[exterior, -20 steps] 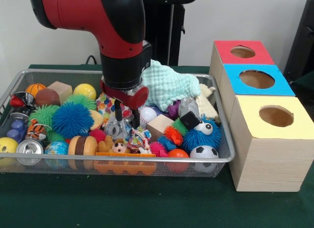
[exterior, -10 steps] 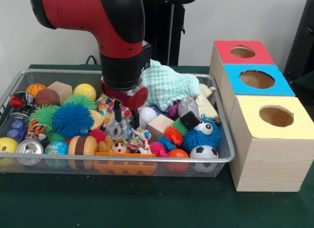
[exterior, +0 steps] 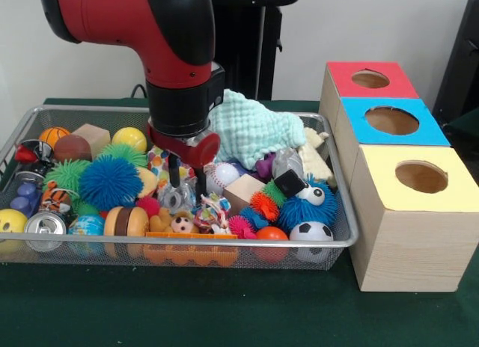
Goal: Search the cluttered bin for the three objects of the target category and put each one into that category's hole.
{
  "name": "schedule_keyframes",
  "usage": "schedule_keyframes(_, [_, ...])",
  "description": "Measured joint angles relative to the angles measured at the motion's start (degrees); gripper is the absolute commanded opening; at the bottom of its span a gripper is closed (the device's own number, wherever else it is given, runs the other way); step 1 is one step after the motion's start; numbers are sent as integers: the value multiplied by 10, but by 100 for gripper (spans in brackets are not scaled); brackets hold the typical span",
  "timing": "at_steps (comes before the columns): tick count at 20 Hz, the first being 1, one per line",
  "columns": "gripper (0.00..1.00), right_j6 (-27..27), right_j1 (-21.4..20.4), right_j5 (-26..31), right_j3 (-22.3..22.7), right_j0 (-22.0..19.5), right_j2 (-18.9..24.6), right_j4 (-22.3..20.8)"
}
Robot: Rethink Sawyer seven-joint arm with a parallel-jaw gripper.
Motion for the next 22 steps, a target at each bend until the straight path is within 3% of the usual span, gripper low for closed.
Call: schedule_keyframes(22, [100, 0, 22, -12, -10, -18, -4, -23])
